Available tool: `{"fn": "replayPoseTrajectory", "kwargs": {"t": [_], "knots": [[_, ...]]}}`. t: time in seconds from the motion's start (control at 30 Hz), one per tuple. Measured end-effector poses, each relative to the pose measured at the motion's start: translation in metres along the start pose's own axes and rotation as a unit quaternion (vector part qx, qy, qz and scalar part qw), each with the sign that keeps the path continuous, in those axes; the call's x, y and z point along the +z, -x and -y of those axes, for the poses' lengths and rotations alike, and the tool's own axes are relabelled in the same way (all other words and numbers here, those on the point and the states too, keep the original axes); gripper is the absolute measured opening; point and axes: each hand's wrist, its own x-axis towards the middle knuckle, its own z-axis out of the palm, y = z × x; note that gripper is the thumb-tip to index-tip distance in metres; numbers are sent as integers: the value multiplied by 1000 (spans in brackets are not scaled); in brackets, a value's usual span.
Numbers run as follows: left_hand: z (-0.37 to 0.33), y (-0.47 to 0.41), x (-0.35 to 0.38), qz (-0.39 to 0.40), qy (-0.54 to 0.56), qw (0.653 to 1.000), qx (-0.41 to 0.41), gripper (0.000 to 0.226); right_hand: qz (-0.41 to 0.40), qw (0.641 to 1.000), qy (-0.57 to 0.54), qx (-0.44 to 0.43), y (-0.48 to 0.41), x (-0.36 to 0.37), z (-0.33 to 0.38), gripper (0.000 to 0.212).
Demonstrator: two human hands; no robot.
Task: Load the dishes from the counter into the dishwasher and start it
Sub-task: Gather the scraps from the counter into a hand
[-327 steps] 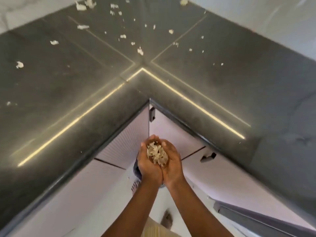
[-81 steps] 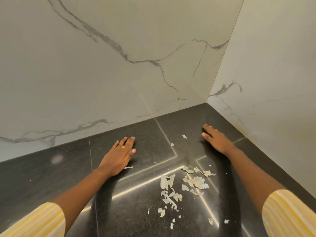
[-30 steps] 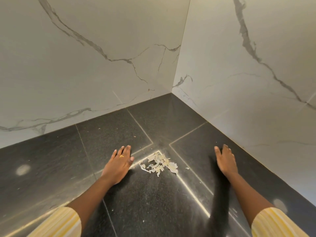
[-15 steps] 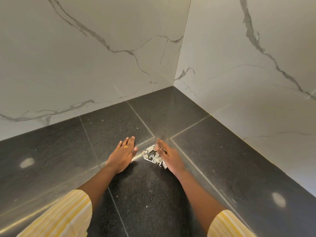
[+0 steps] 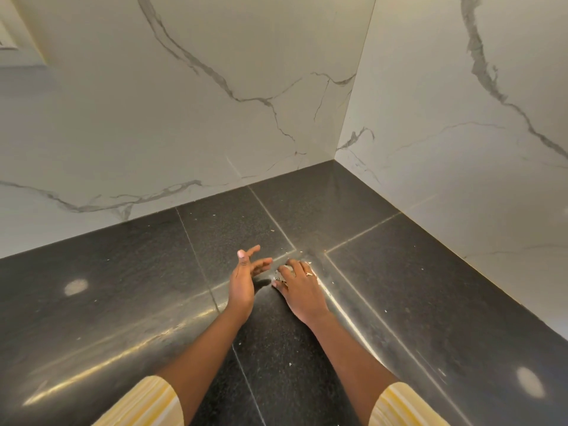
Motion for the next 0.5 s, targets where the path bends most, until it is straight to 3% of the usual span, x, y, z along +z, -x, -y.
{"fn": "replayPoseTrajectory", "kwargs": {"t": [0.1, 0.3, 0.43, 0.5], "knots": [[5, 7, 7, -18, 48, 999, -15, 55, -24, 999, -32, -12, 7, -1, 1, 14], [6, 18, 23, -36, 95, 993, -67, 53, -4, 990, -118, 71, 17, -5, -7, 19], [6, 23, 34, -34, 147, 981, -120, 50, -41, 958, -218, 181, 13, -23, -5, 16], [8, 24, 40, -26, 193, 969, -154, 48, -69, 924, -292, 236, 11, -33, 0, 11]]}}
